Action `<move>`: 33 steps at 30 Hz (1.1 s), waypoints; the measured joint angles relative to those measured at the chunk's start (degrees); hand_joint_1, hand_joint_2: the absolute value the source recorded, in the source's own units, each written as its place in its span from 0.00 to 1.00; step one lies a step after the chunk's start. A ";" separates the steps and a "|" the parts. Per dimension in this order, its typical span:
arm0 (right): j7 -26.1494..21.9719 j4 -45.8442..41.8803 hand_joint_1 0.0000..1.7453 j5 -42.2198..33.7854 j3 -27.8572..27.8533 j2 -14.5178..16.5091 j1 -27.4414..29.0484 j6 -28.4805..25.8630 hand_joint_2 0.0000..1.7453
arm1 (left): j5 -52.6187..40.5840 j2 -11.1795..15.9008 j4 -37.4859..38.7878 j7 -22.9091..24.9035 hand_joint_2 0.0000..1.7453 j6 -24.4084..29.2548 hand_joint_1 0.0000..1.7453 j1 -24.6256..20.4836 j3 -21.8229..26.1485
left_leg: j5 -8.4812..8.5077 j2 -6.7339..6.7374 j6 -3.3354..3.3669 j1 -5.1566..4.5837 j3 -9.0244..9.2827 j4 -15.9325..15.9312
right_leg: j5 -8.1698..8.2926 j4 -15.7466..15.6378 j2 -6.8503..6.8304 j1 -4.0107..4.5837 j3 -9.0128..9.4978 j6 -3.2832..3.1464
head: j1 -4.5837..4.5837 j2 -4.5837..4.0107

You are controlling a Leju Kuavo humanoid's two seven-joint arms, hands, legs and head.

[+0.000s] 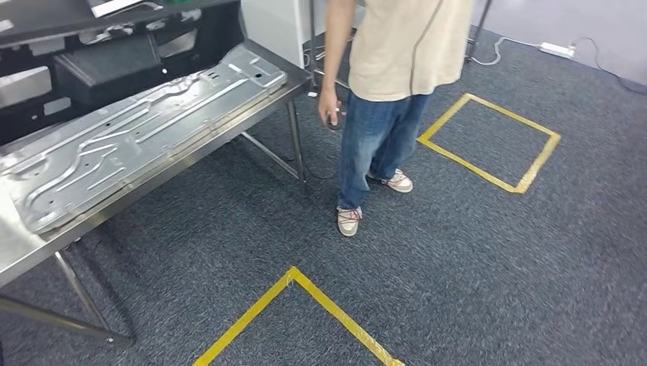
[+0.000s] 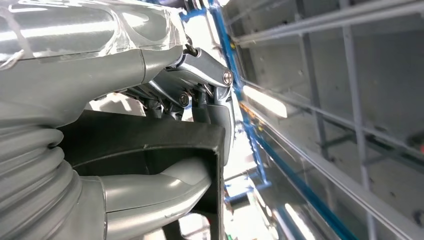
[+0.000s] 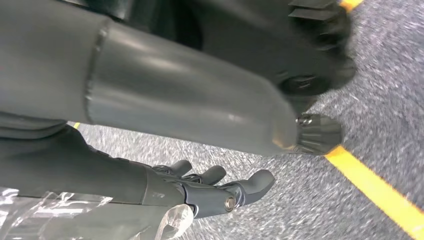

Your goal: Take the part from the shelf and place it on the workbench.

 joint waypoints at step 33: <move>0.40 0.00 0.00 0.11 0.10 0.76 0.56 2.20 0.00 | 1.07 1.72 1.95 1.15 1.00 -1.16 1.00 -0.45 -1.21 | -0.19 -2.80 0.45 0.14 0.60 -0.29 | -1.99 7.72 0.48 -0.24 -4.54 0.30 | -0.25 0.00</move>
